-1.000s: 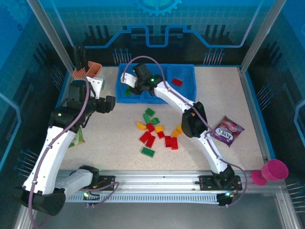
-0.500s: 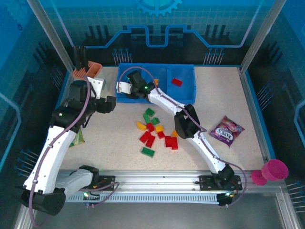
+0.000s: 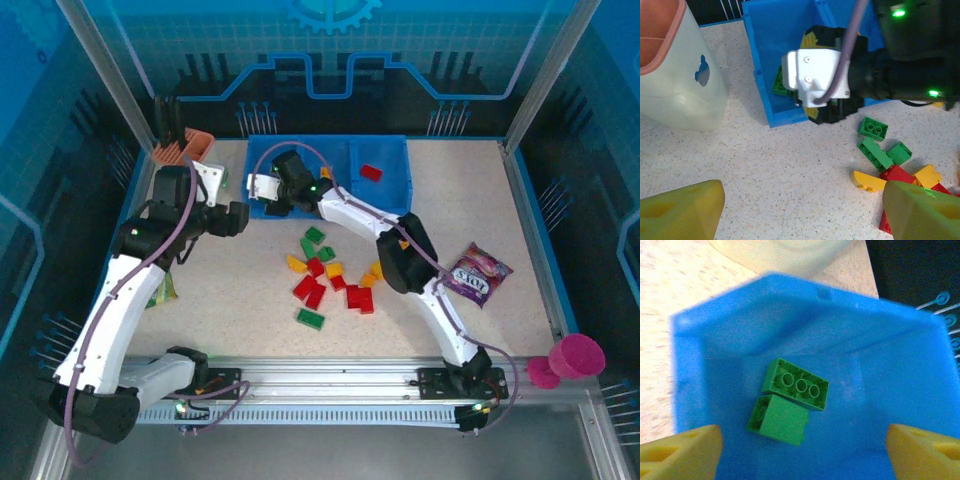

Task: Sort the legos into containers by color
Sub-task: Place the lego in the container, then pick up the lego from the center of the table.

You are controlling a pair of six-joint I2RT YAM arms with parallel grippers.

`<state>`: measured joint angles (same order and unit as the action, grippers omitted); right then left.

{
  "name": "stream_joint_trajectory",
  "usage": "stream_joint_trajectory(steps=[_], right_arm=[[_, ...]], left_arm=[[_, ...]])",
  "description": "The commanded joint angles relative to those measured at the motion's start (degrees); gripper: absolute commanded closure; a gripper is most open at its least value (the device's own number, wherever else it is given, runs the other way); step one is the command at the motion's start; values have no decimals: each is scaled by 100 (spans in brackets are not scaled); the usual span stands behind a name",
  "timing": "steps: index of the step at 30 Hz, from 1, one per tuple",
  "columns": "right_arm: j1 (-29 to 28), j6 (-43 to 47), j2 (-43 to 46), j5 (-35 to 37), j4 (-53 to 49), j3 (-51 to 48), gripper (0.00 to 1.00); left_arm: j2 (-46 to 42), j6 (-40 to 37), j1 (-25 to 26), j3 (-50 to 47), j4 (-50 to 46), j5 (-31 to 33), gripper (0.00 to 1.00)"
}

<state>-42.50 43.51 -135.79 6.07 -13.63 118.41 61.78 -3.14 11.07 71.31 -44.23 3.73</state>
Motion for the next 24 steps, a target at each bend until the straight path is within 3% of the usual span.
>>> stream_joint_trajectory(steps=[1,6,11,17,24], right_arm=[[-179,-425,1260,266,1031,-691,0],[-198,-1373,2191,510,234,-1344,0],[-519,-1959,2363,-604,-1898,-1301,0],[-704,-3023,2230,-1093,-2742,-1528,1],[-812,-3644,1743,-921,-3183,-1405,13]], left_arm=[[-118,-53,-44,49,125,-6,16],[-233,-73,-44,-21,242,65,16],[-391,-60,-52,-241,388,146,16],[-575,6,-52,-498,528,116,16],[-879,32,-52,-649,552,111,15]])
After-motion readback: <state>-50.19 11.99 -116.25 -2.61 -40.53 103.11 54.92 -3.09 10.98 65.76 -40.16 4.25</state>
